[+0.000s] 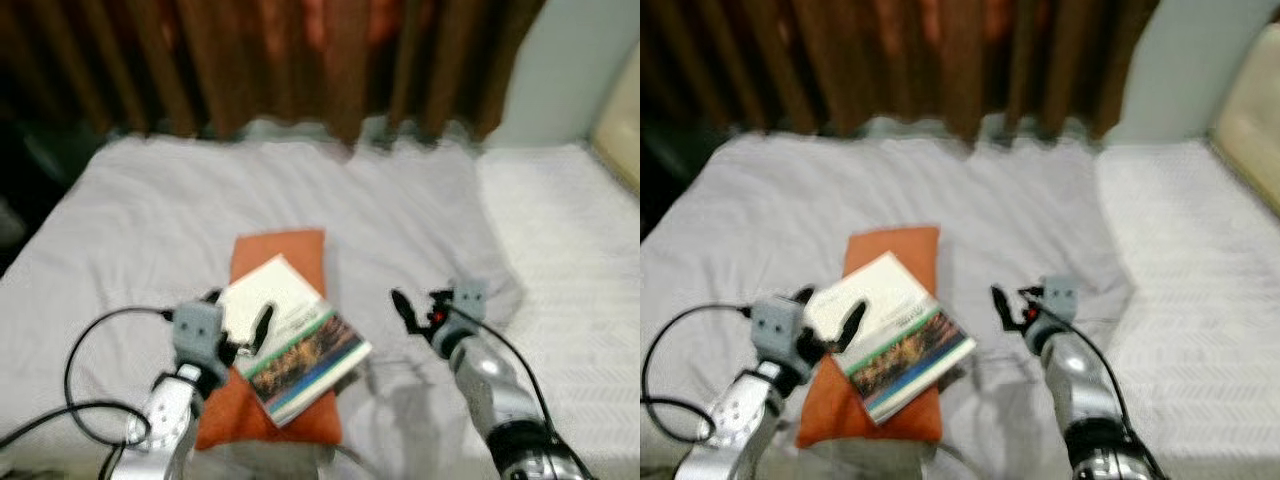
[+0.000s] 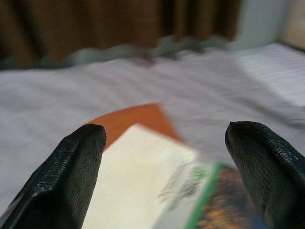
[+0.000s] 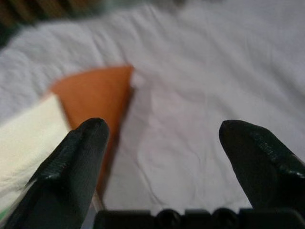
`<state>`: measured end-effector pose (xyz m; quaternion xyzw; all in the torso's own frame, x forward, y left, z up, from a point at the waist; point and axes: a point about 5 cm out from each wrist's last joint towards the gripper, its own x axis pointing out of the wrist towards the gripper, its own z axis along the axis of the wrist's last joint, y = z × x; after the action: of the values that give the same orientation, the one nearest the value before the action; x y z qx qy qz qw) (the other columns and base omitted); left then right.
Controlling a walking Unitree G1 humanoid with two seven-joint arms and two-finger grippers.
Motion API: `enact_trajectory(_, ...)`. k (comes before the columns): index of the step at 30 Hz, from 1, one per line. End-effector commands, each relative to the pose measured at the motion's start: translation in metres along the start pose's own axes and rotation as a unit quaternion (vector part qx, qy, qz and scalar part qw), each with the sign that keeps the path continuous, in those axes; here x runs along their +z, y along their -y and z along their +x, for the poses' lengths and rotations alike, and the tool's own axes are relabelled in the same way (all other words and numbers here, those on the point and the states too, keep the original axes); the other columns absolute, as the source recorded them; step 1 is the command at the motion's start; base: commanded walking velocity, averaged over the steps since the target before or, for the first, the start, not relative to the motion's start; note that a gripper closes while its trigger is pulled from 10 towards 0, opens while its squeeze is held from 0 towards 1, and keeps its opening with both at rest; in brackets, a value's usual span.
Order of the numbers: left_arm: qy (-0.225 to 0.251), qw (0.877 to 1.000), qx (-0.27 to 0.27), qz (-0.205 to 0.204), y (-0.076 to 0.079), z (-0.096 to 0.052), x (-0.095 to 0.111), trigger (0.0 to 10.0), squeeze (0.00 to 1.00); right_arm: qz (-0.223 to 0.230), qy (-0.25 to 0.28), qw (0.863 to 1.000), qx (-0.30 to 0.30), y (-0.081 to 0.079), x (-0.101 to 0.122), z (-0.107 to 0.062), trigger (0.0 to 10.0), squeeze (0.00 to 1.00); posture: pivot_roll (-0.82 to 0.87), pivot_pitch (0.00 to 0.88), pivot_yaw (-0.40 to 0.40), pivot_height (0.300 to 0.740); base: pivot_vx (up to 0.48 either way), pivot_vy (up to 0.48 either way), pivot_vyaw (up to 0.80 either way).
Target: Clean up the room
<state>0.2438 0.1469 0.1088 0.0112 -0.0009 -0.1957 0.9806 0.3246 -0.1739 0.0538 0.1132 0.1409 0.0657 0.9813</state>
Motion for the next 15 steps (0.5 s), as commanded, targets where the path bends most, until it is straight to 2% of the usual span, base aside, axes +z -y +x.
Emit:
enact_trajectory(1, -0.010, 0.998, -0.055, -0.005, 0.010, -0.004, 0.007, 10.0, 0.00, 0.028, -0.032, 0.999, -0.022, -0.001, -0.015, 0.001, 10.0, 0.00, 0.20, 0.380, 0.055, 0.740, 0.000, 0.000, 0.00)
enact_trajectory(2, -0.005, 0.996, -0.086, 0.002, 0.012, -0.009, 0.025, 10.0, 0.00, 0.028, -0.020, 0.999, -0.025, -0.007, -0.004, 0.011, 10.0, 0.00, 0.25, 0.479, 0.087, 0.740, 0.000, 0.000, 0.00)
enact_trajectory(4, -0.004, 0.996, -0.084, 0.003, 0.010, -0.011, 0.030, 10.0, 0.00, 0.031, -0.012, 0.999, -0.026, -0.009, 0.001, 0.014, 10.0, 0.00, 0.25, 0.479, 0.087, 0.740, 0.000, 0.000, 0.00)
enact_trajectory(5, -0.003, 0.997, -0.077, 0.003, 0.006, -0.015, 0.034, 10.0, 0.00, 0.024, 0.000, 0.999, -0.029, -0.010, 0.009, 0.018, 10.0, 0.00, 0.26, 0.510, 0.092, 0.740, 0.000, 0.000, 0.00)
enact_trajectory(6, -0.004, 0.998, -0.061, 0.007, 0.003, -0.023, 0.040, 10.0, 0.00, 0.013, 0.037, 0.999, -0.035, -0.012, 0.029, 0.023, 10.0, 0.00, 0.26, 0.566, 0.080, 0.740, 0.000, 0.000, 0.00)
enact_trajectory(7, -0.004, 0.998, -0.061, 0.007, 0.003, -0.023, 0.040, 10.0, 0.00, 0.013, 0.037, 0.999, -0.035, -0.012, 0.029, 0.023, 10.0, 0.00, 0.26, 0.566, 0.080, 0.740, 0.000, 0.000, 0.00)
enact_trajectory(8, -0.008, 0.999, -0.047, 0.008, 0.004, -0.031, 0.042, 10.0, 0.00, -0.006, 0.083, 0.996, -0.037, -0.014, 0.052, 0.028, 10.0, 0.00, 0.26, 0.583, 0.071, 0.740, 0.000, 0.000, 0.00)
enact_trajectory(9, -0.008, 0.999, -0.047, 0.008, 0.004, -0.031, 0.042, 10.0, 0.00, -0.006, 0.083, 0.996, -0.037, -0.014, 0.052, 0.028, 10.0, 0.00, 0.26, 0.583, 0.071, 0.740, 0.000, 0.000, 0.00)
enact_trajectory(11, -0.015, 0.999, -0.035, 0.000, 0.010, -0.039, 0.041, 10.0, 0.00, -0.023, 0.129, 0.991, -0.038, -0.017, 0.076, 0.031, 10.0, 0.00, 0.26, 0.611, 0.050, 0.740, 0.000, 0.000, 0.00)
enact_trajectory(12, -0.015, 0.999, -0.035, 0.000, 0.010, -0.039, 0.041, 10.0, 0.00, -0.023, 0.129, 0.991, -0.038, -0.017, 0.076, 0.031, 10.0, 0.00, 0.26, 0.611, 0.050, 0.740, 0.000, 0.000, 0.00)
enact_trajectory(13, -0.019, 0.999, -0.034, -0.007, 0.015, -0.042, 0.041, 10.0, 0.00, -0.024, 0.152, 0.987, -0.042, -0.017, 0.087, 0.031, 10.0, 0.00, 0.26, 0.617, 0.048, 0.740, 0.000, 0.000, 0.00)
enact_trajectory(15, -0.034, 0.998, -0.046, -0.028, 0.029, -0.049, 0.041, 10.0, 0.00, 0.000, 0.167, 0.985, -0.041, -0.016, 0.100, 0.034, 10.0, 0.00, 0.25, 0.647, 0.030, 0.740, 0.000, 0.000, 0.00)
